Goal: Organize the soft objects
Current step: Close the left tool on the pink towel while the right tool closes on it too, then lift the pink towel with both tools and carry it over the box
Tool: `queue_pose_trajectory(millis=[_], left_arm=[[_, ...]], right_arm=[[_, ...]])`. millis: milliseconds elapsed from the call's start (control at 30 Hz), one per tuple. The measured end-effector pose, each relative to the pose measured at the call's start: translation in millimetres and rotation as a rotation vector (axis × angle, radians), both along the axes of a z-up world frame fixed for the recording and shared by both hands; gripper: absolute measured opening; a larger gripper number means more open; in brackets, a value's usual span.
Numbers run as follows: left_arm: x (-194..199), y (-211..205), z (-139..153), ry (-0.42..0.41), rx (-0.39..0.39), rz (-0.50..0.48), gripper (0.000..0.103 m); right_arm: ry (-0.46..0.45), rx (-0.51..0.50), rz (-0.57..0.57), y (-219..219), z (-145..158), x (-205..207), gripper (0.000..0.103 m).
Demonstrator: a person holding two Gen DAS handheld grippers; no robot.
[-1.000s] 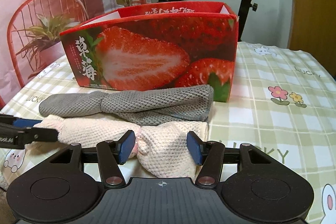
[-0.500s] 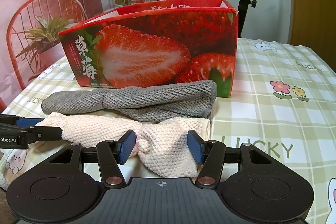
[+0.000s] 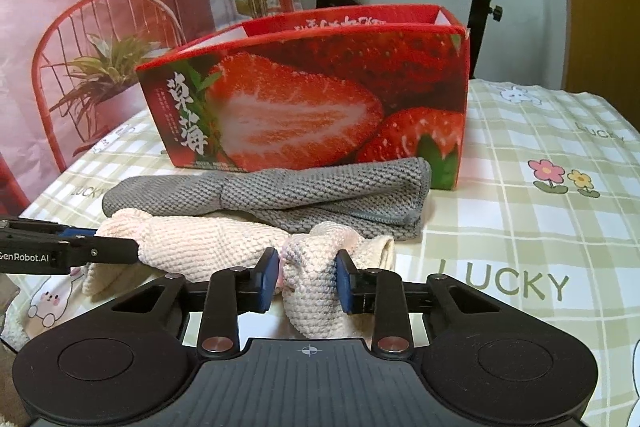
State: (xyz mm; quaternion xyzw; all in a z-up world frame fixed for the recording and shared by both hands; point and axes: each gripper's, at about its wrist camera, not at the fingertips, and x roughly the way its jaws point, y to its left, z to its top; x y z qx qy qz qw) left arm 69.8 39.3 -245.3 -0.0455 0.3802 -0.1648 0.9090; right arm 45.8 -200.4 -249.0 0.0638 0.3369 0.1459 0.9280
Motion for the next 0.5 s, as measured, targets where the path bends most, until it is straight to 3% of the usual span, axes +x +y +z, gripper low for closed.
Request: queue_pose_trajectory(millis=[500], left_arm=[[-17, -1, 24, -0.135, -0.014, -0.03, 0.032]], right_arm=[[-0.12, 0.005, 0.015, 0, 20, -15, 0.026]])
